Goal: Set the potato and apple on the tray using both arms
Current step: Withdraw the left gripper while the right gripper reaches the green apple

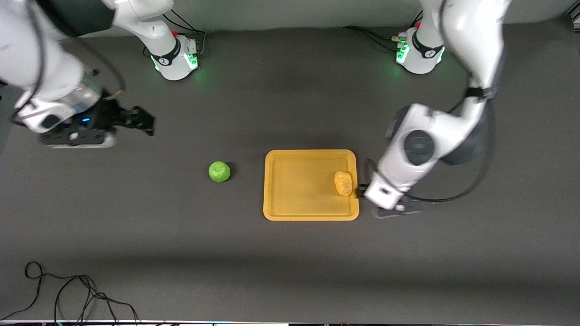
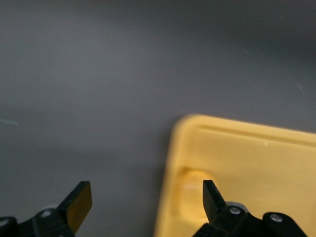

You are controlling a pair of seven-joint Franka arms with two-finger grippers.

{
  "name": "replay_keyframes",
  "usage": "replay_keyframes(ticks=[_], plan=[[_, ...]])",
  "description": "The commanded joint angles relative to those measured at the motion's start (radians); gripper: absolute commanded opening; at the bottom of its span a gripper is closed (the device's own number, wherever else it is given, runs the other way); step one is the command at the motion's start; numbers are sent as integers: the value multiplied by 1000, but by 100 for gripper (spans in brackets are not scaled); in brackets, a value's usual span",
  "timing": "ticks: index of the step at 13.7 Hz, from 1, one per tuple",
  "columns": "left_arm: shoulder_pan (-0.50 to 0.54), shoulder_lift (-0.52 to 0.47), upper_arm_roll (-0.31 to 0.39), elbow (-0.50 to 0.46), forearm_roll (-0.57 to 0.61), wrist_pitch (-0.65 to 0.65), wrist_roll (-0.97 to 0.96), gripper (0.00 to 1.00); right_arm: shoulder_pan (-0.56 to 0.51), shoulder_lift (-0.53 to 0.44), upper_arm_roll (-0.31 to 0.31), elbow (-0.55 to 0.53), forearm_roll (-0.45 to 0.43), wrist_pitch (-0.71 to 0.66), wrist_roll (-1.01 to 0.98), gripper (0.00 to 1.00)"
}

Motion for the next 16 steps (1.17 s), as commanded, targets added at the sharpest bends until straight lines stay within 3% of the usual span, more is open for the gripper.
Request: replay_keyframes(ticks=[1,3,7,10,12,16], plan=[[192,-126,-11,-47,4,-107,252,100,45,-2,-11,-34,8,47,44,100],[310,-179,-11,-133,58,-77,424,100,45,-34,-13,-161,8,139,41,100],[453,-213,-11,-149,80,-71,555,100,83,-42,-14,-410,19,411,49,100],[467,-255,-14,-140,79,-112,571,100,96,28,-16,-566,17,695,47,100],[452,-253,-20,-81,70,-192,571,100,94,113,-17,-619,17,833,47,100],[403,-253,-22,41,51,-293,563,100,94,252,-17,-622,17,924,41,100]])
